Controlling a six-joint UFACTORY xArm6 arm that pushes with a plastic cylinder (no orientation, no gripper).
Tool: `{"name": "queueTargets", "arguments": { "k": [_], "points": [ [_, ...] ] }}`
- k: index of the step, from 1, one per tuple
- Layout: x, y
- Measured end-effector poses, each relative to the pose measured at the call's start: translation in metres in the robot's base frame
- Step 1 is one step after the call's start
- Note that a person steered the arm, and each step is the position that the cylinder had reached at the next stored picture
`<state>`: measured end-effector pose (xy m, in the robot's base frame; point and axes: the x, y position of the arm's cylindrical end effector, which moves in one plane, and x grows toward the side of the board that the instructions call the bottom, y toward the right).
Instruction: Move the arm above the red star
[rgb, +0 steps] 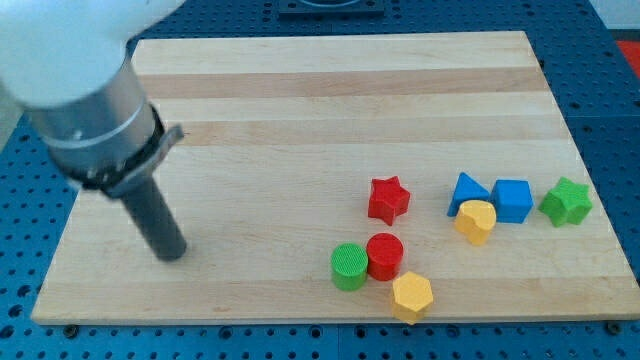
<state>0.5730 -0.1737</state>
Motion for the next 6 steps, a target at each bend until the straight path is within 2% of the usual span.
{"name": "queueTargets", "arguments": {
  "k": [1,2,3,4,5,6],
  "points": [
    [-0.006,0.000],
    [-0.068,-0.001],
    [-0.166,0.022],
    [-0.216,0.138],
    [-0.214,0.292],
    [-0.178,0.426]
  ]
}}
